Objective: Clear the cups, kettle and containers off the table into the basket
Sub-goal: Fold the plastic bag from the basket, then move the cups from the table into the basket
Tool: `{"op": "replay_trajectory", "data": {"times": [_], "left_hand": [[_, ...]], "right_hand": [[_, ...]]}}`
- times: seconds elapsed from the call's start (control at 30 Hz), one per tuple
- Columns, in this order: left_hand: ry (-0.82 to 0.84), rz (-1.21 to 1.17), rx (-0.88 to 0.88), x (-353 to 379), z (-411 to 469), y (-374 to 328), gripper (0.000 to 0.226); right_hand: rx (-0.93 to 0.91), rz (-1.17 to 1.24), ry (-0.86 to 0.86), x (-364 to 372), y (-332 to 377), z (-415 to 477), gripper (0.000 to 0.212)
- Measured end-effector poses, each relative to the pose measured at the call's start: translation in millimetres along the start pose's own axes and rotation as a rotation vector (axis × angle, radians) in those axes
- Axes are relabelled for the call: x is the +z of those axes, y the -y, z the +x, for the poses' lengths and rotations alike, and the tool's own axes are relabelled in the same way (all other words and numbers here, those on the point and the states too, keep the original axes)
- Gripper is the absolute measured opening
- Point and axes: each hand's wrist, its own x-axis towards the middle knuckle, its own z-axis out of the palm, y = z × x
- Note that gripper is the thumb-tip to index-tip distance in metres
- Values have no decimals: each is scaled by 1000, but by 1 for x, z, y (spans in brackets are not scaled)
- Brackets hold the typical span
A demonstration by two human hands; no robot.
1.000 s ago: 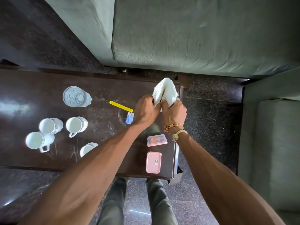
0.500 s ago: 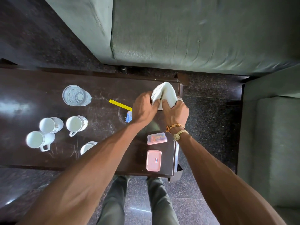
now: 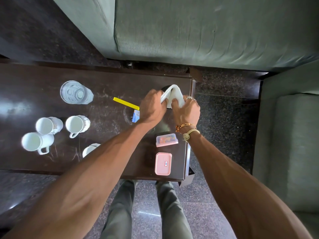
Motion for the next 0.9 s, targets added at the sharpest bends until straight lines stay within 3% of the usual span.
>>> {"op": "replay_trajectory", "data": {"times": [0.33, 0.57, 0.67, 0.8, 0.9], "left_hand": [[-2, -74, -75, -6, -6, -2, 36], [-15, -136, -108, -50, -45, 9, 43], [-26, -160, -81, -80, -61, 15, 41], [-62, -182, -43, -127, -77, 20, 38], [-84, -186, -10, -166, -92, 24, 37]], "right_hand": [[-1, -2, 25, -8, 2, -3, 15], [24, 5, -2, -40, 1, -41, 65], [37, -21, -17, -59, 6, -67, 59], [28, 8, -90, -78, 28, -102, 74], [5, 56, -151, -89, 55, -131, 70]]}}
